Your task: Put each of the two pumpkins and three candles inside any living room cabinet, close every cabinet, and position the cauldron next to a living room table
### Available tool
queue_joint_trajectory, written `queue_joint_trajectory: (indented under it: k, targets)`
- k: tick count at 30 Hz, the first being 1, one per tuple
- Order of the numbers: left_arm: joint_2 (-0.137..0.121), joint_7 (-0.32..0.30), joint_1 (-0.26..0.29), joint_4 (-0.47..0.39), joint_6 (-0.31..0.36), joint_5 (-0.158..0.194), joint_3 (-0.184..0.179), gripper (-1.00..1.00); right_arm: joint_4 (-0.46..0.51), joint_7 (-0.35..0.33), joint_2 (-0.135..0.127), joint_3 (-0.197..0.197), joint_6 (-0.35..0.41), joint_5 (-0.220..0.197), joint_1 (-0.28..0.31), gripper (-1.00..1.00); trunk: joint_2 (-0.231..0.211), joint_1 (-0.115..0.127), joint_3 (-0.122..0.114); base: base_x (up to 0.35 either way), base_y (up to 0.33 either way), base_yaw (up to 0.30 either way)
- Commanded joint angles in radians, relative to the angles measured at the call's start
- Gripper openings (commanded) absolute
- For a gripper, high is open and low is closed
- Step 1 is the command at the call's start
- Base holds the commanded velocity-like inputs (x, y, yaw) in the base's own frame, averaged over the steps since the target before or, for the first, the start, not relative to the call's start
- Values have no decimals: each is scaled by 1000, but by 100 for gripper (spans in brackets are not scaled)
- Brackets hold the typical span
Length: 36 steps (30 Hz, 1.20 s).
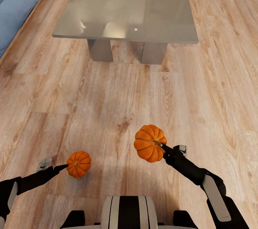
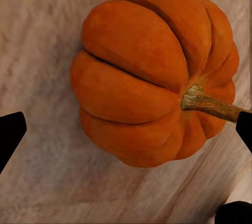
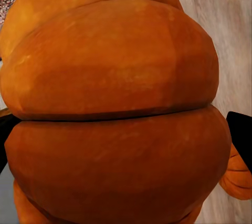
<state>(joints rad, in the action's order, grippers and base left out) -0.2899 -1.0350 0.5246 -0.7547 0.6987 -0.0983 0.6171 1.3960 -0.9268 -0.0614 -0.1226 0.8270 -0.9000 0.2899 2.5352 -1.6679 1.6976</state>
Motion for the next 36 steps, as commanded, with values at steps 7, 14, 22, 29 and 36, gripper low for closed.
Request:
queue_joint_trajectory:
  k: [7, 14, 22, 29, 36]
  targets:
    - [0, 1, 0, 0, 1, 0, 2, 100, 0, -1, 0, 0, 1, -1, 0, -100, 0, 0, 0, 9, -54, 0]
    - [0, 0, 0, 0, 1, 0, 3, 100, 0, -1, 0, 1, 0, -1, 0, -100, 0, -1, 8, 0, -9, 0]
    - [0, 1, 0, 0, 1, 0, 3, 100, 0, -1, 0, 1, 0, -2, 0, -100, 2, -4, 39, 0, 0, 0]
    - [0, 1, 0, 0, 1, 1, 3, 100, 2, -1, 0, 2, 1, -1, 0, -100, 3, -6, 50, 0, 0, 0]
    - [0, 0, 0, 0, 1, 2, 3, 100, 149, -2, 0, 145, 40, -11, 1, -100, 3, -6, 50, 0, 0, 0]
